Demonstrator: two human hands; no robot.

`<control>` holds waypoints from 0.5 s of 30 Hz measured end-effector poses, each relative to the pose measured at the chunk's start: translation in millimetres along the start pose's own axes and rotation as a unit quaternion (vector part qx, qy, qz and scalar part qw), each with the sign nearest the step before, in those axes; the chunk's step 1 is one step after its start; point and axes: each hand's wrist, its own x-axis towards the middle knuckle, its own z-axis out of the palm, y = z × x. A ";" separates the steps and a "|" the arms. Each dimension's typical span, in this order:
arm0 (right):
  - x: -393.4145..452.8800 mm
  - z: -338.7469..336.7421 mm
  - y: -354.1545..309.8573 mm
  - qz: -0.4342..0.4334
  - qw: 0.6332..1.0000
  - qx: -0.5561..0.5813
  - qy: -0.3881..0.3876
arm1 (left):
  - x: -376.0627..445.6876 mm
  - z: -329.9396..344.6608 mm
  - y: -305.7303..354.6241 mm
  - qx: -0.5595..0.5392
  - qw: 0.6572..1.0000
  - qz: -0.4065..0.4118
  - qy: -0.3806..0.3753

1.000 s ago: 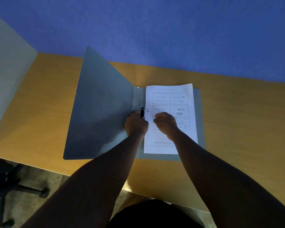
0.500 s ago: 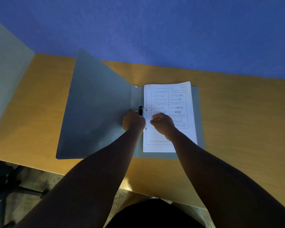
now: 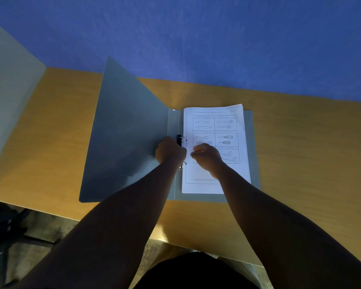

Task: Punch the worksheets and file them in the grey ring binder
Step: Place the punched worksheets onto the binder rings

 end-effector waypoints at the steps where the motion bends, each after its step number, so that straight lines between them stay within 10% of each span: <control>1: 0.1 -0.3 0.0 -0.006 1.000 -0.001 0.004 | 0.0 -0.6 0.3 0.003 1.000 0.001 0.000; 15: -2.0 -2.8 -0.6 -0.014 1.000 -0.008 0.006 | -0.9 -0.7 -0.6 -0.005 1.000 0.019 0.021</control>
